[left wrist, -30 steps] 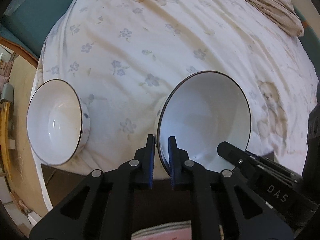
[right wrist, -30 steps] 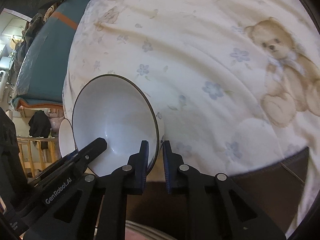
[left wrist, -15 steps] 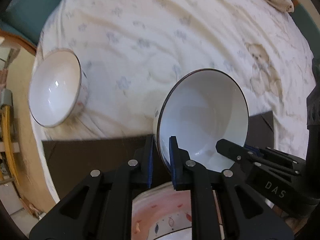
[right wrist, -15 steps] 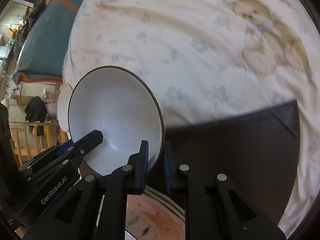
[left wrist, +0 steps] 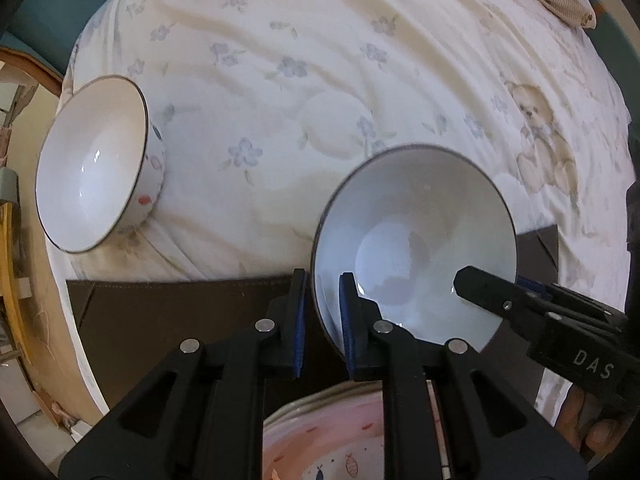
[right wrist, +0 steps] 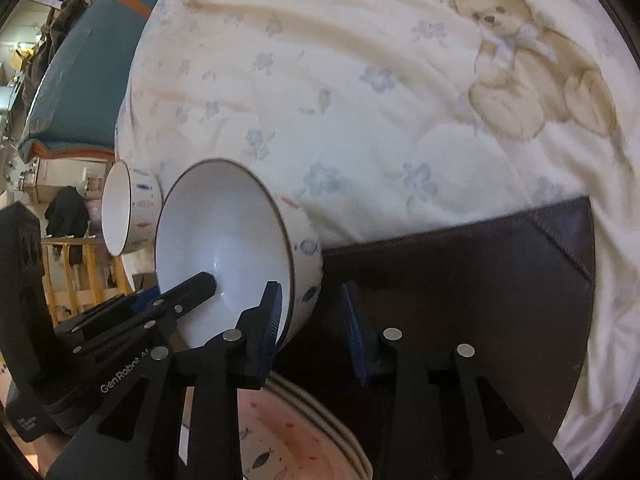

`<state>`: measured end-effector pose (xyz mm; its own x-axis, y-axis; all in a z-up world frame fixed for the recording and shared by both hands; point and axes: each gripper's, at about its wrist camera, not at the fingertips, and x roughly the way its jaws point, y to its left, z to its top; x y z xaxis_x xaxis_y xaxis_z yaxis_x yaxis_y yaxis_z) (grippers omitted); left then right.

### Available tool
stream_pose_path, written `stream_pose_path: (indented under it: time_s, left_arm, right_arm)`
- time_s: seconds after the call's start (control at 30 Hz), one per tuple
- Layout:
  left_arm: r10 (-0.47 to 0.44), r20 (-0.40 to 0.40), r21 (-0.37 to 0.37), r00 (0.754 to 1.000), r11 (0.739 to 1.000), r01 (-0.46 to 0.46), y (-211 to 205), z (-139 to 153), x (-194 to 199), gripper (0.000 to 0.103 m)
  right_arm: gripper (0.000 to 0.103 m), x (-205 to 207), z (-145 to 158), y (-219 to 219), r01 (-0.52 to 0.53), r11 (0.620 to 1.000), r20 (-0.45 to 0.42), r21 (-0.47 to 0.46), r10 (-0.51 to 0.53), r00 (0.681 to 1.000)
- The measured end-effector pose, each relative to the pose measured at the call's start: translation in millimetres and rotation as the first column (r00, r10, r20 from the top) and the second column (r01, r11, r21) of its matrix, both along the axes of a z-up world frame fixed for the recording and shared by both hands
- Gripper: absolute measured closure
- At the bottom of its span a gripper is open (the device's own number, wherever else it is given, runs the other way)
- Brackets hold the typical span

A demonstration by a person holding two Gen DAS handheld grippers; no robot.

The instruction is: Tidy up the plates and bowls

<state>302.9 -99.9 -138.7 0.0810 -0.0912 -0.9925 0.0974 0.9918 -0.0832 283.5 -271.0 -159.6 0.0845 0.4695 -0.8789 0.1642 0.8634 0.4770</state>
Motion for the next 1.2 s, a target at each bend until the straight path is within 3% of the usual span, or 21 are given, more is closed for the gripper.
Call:
stream_pose_path:
  time_s: [0.23, 0.33, 0.4, 0.6, 0.73, 0.97, 1.2]
  left_arm:
    - [-0.056, -0.007, 0.018, 0.998, 0.998, 0.056, -6, -12, 4, 0.091]
    - [-0.054, 0.012, 0.008, 0.998, 0.998, 0.054, -6, -12, 3, 0.093]
    - [-0.043, 0.030, -0.005, 0.999, 0.999, 0.043, -1, -9, 0, 0.093]
    - [-0.014, 0.040, -0.030, 0.999, 0.999, 0.015, 3, 14, -12, 0.097]
    - [-0.068, 0.098, 0.007, 0.993, 0.998, 0.068, -5, 42, -21, 0.096]
    - [-0.056, 0.150, -0.014, 0.987, 0.998, 0.058, 1, 79, -28, 0.097]
    - [-0.053, 0.184, -0.019, 0.981, 0.998, 0.058, 7, 100, -58, 0.097]
  right_arm:
    - [0.069, 5, -4, -1, -0.019, 1.000, 0.002, -0.021, 0.019, 1.000]
    - [0.074, 6, -7, 2, -0.041, 0.999, -0.002, -0.033, 0.041, 0.999]
    - [0.083, 5, -5, 4, -0.044, 0.999, 0.015, -0.030, 0.044, 0.999]
    - [0.091, 4, 6, 10, -0.050, 0.994, 0.064, -0.099, 0.057, 0.996]
    - [0.090, 3, 21, 13, -0.055, 0.991, 0.094, -0.125, 0.067, 0.993]
    - [0.090, -9, 66, 8, -0.025, 0.997, 0.175, -0.072, 0.037, 0.984]
    - [0.090, -41, 90, 10, -0.022, 0.999, 0.209, -0.045, 0.031, 0.978]
